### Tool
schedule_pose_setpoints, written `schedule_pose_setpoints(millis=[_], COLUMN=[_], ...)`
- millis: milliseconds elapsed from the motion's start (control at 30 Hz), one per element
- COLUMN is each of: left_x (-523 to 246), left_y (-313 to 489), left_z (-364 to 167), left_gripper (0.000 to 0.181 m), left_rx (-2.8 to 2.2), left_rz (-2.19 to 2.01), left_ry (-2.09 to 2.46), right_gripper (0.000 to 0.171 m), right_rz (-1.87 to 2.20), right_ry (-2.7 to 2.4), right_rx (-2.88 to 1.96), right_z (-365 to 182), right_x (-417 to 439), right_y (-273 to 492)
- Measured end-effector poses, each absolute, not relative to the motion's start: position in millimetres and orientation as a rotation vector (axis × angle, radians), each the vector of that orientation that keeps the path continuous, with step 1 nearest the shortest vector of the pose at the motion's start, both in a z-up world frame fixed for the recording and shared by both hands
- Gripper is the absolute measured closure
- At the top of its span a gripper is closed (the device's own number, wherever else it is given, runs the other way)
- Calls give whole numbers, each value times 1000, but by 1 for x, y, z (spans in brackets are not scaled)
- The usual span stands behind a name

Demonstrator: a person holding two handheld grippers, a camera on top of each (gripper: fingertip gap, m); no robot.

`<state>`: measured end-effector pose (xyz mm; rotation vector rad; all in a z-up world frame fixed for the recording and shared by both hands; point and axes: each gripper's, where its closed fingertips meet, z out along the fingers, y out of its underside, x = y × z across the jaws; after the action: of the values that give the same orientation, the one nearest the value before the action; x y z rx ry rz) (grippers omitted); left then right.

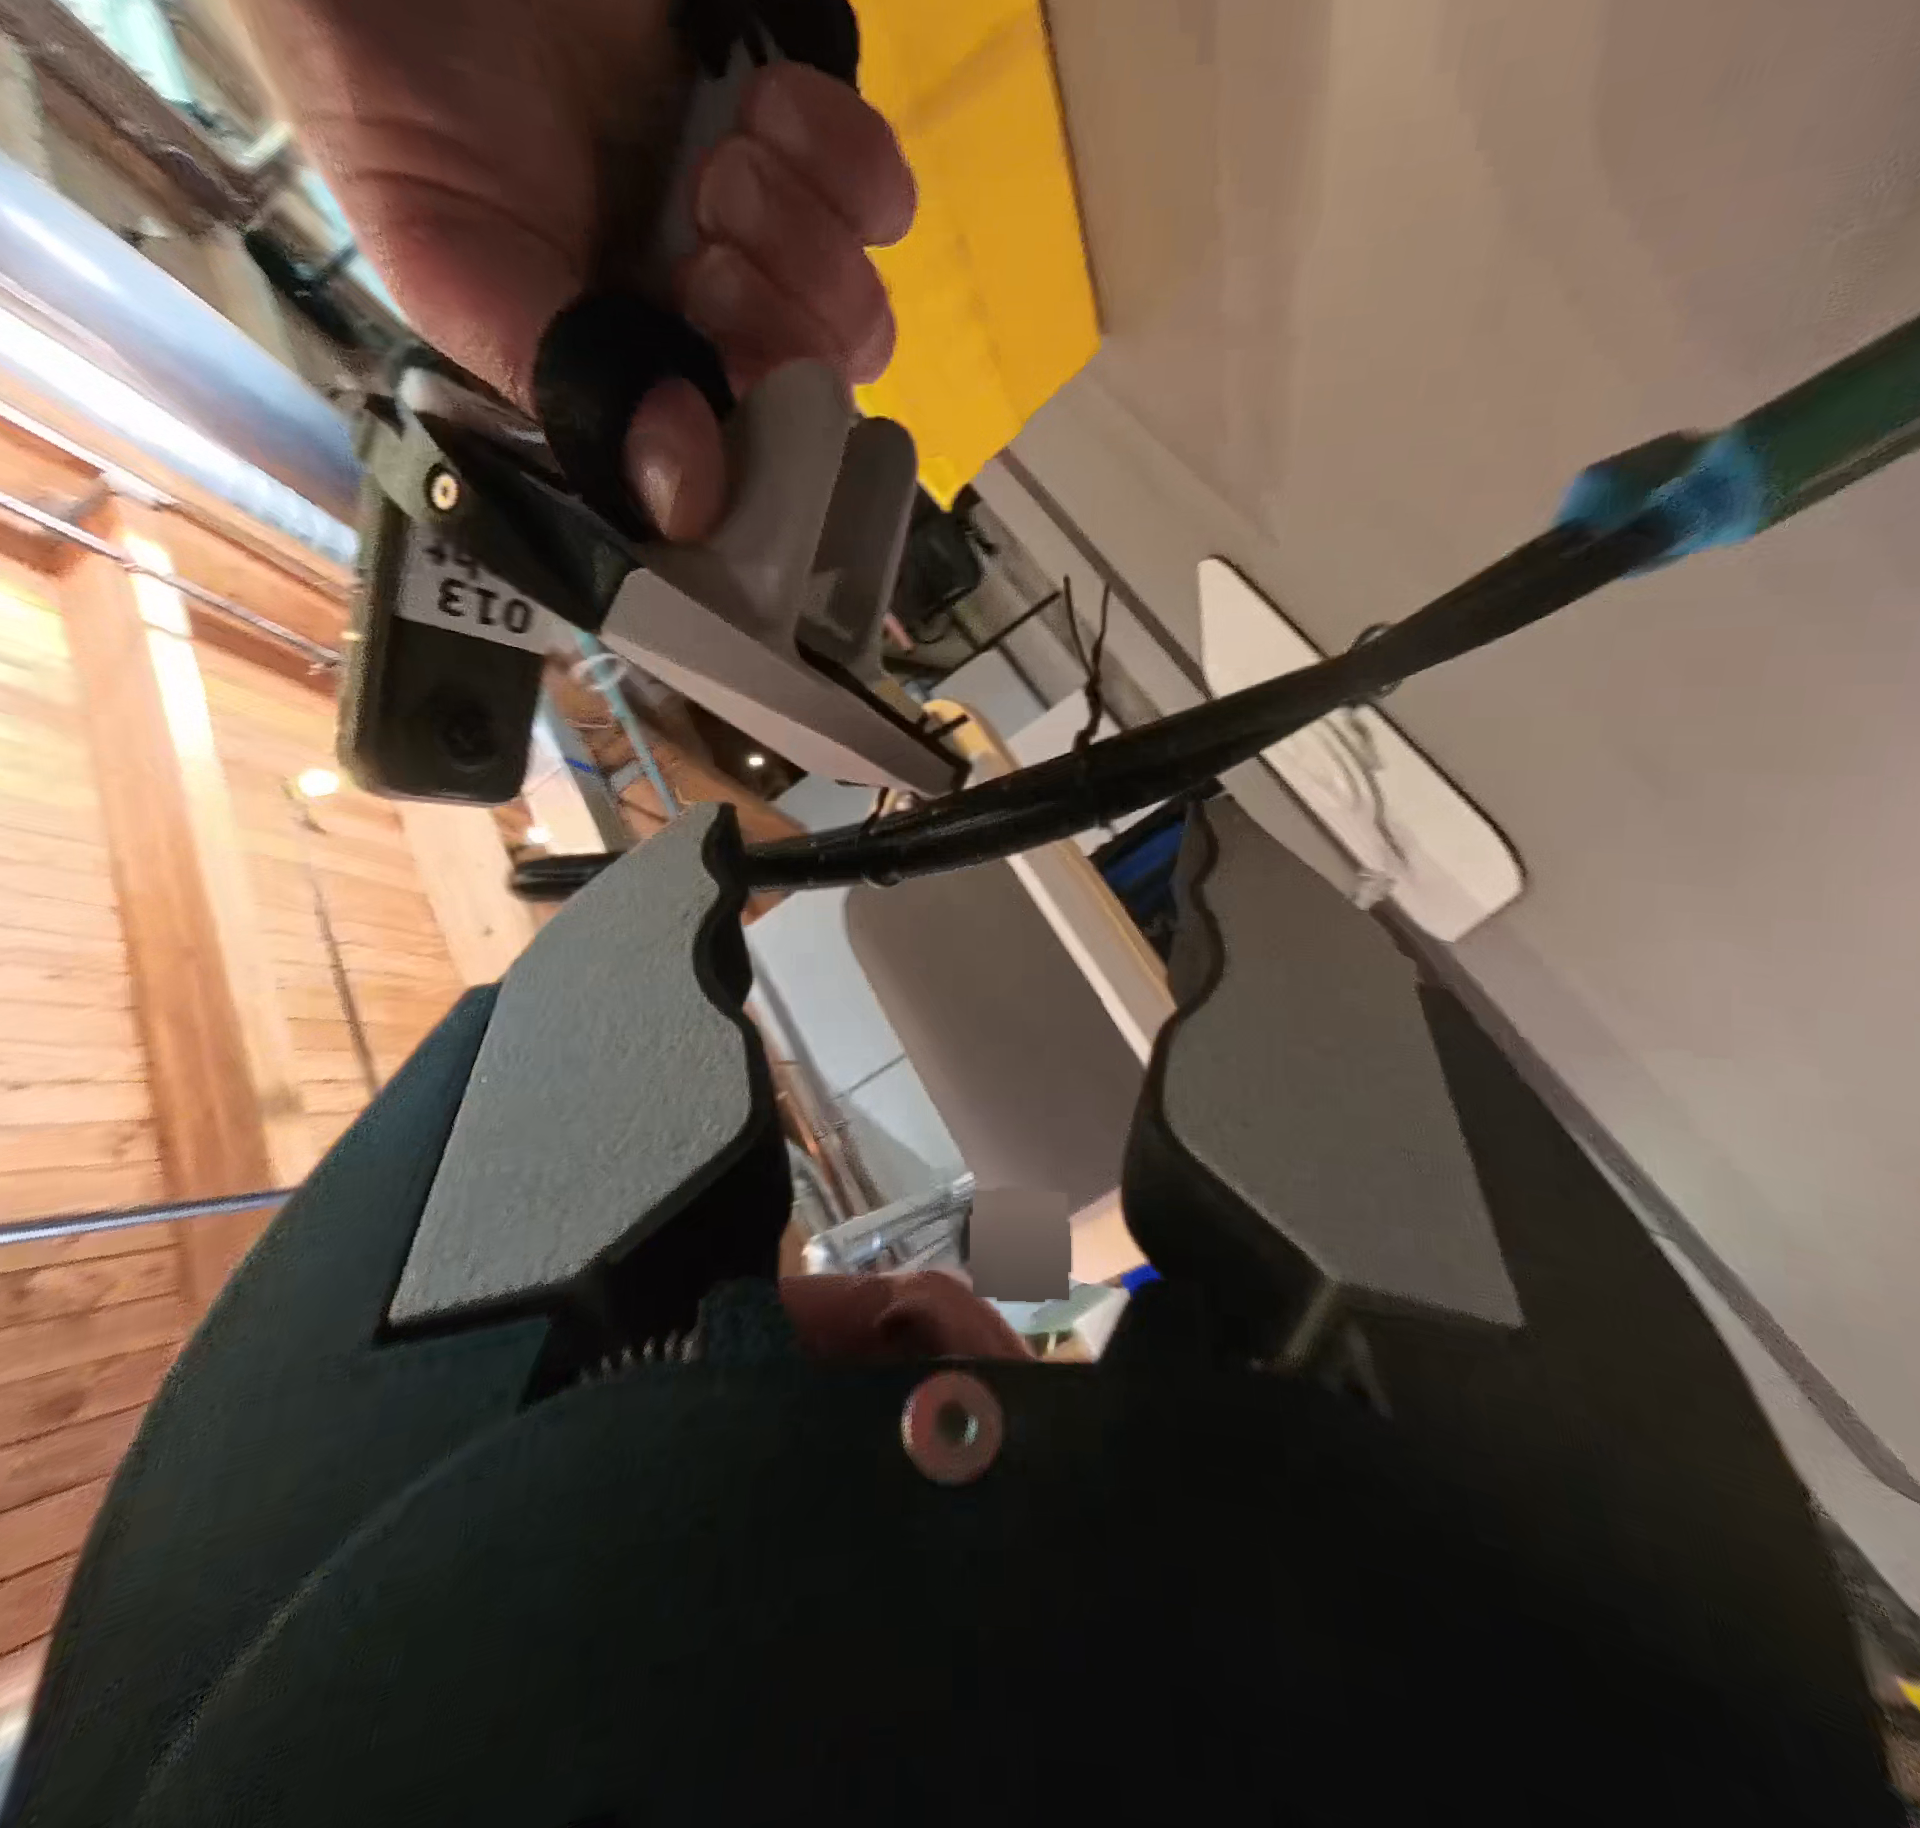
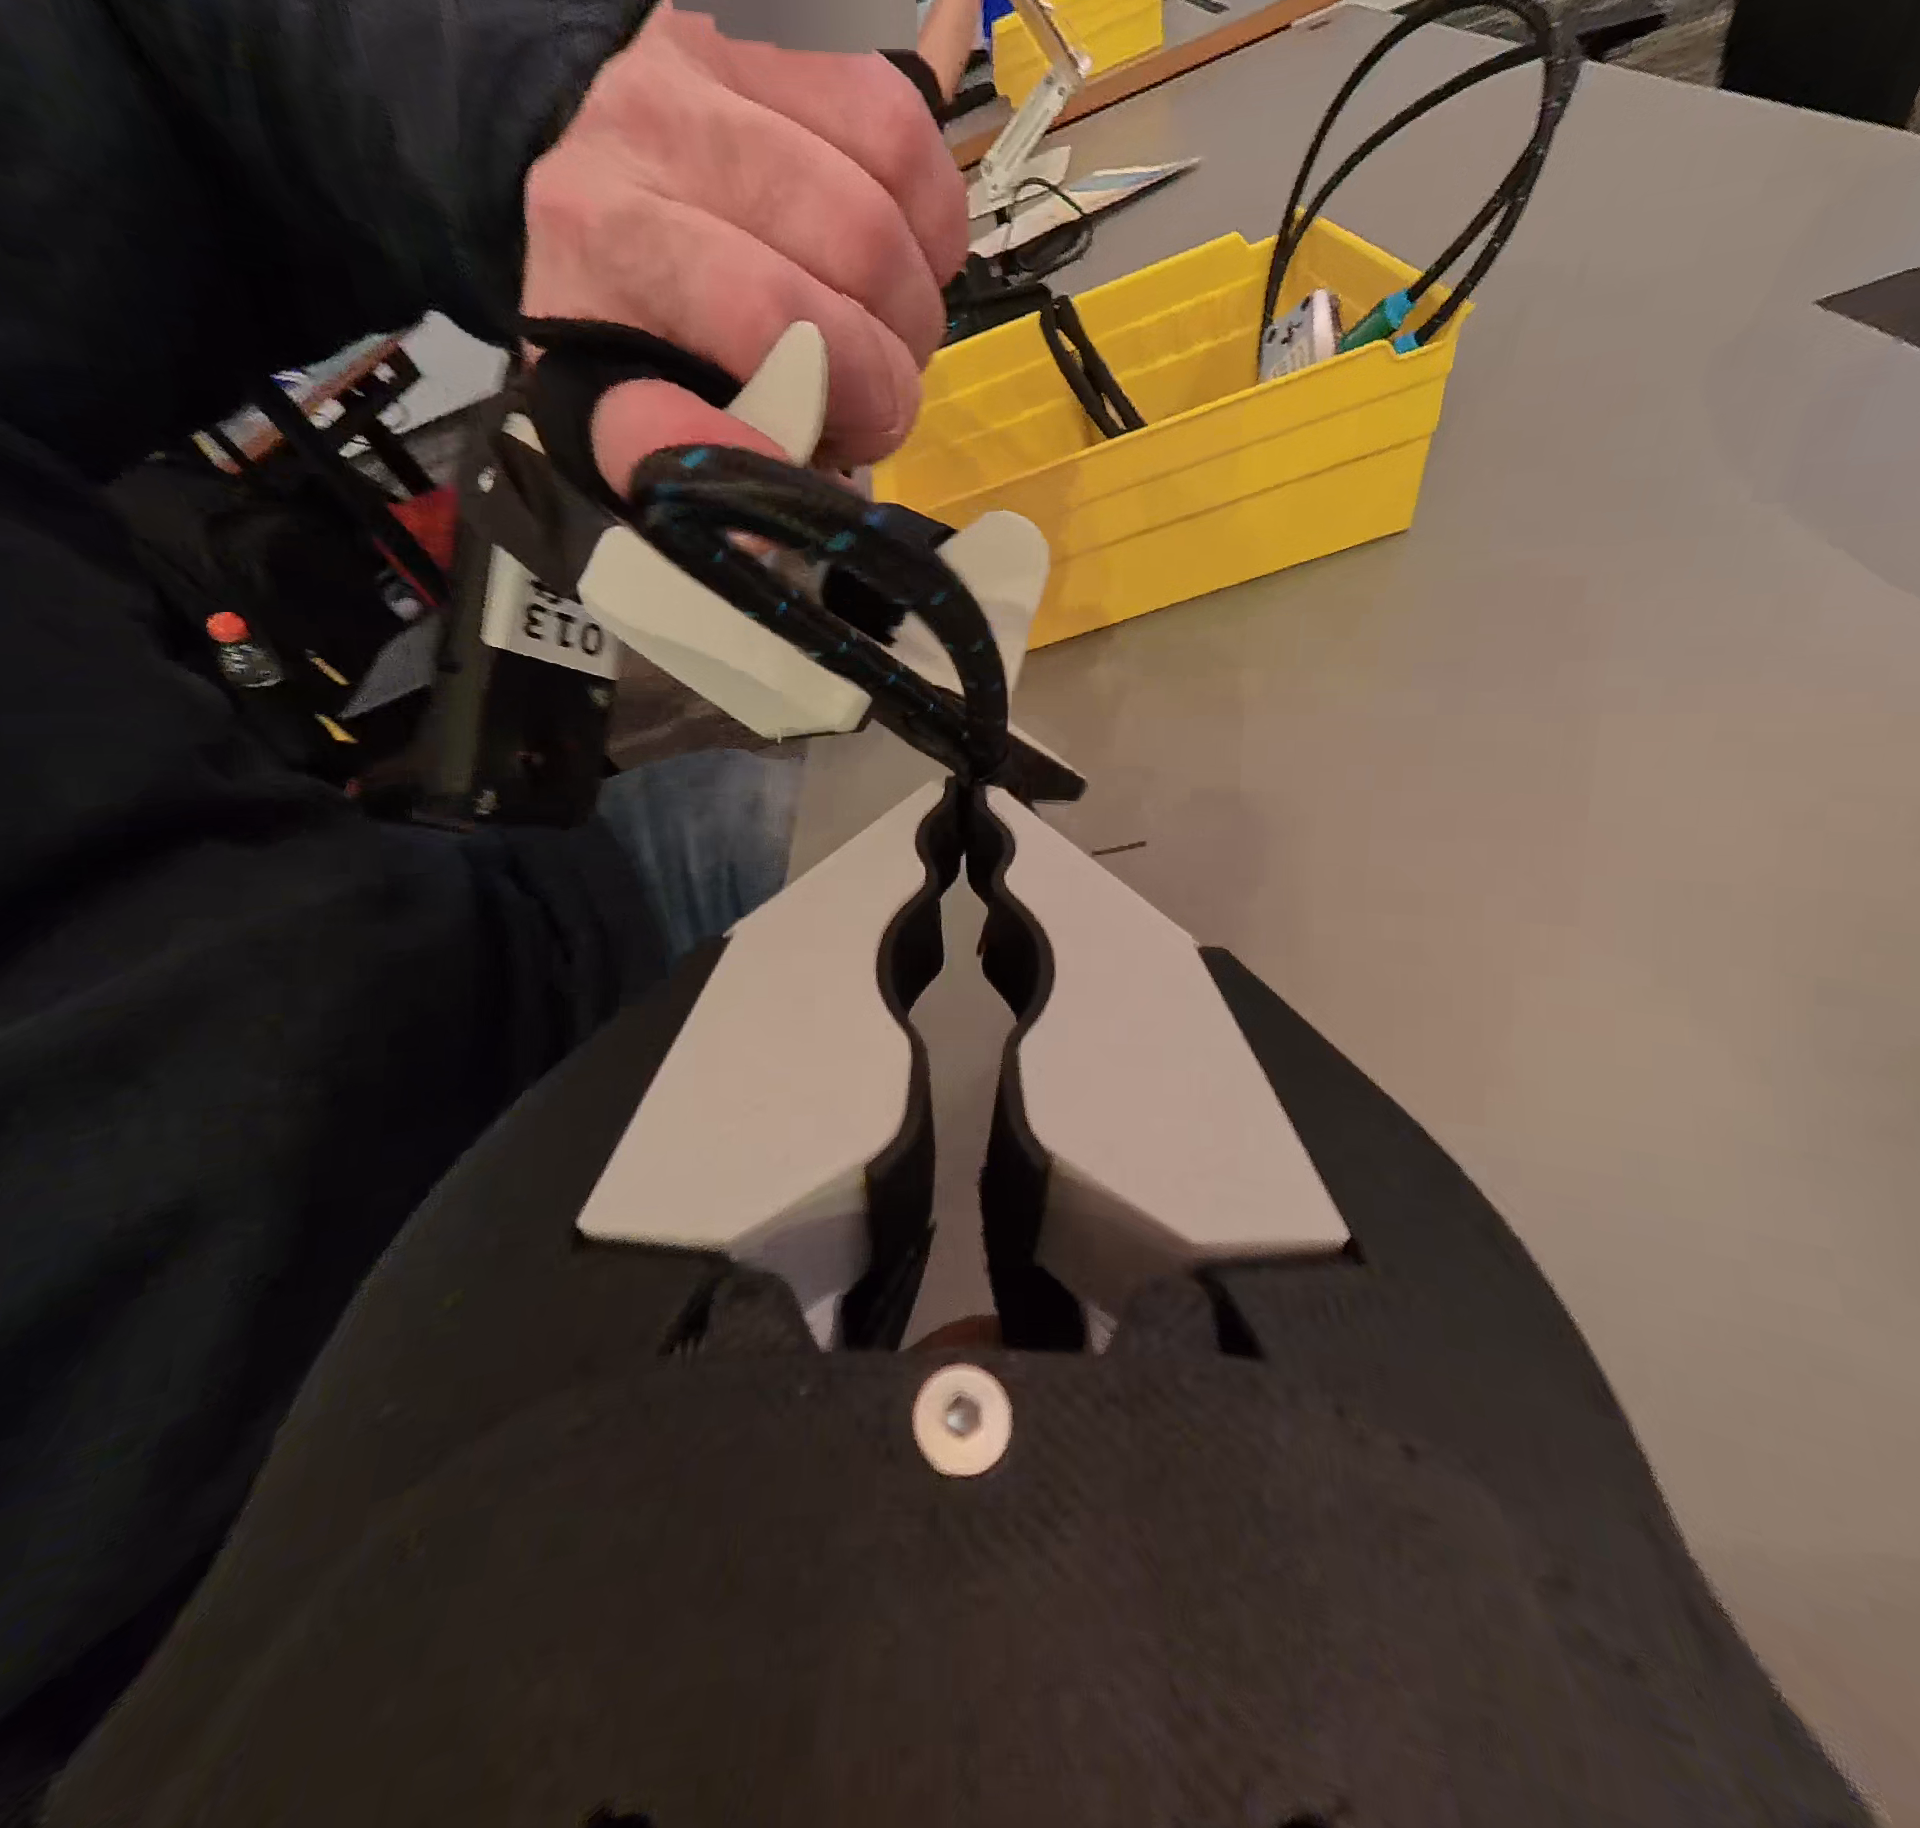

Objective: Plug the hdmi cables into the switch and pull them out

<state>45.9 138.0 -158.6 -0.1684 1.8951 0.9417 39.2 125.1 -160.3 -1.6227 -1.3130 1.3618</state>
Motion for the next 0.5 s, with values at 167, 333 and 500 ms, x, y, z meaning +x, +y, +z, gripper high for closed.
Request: schedule_pose_setpoints(millis=[167,333,500], left_x=[58,59,54], left_y=[145,140,145], left_z=[-144,-157,-160], left_gripper=[106,135,155], left_rx=[-156,-405,-958], left_rz=[934,714,286], left_ry=[1819,1878,1757], right_gripper=[171,171,171], right_rz=[1445,1341,1315], right_ry=[-1361,-1387,-1390], right_rx=[-1602,-1568,-1490], right_z=[-157,-155,-145], right_x=[38,38,40], right_y=[114,116,113])
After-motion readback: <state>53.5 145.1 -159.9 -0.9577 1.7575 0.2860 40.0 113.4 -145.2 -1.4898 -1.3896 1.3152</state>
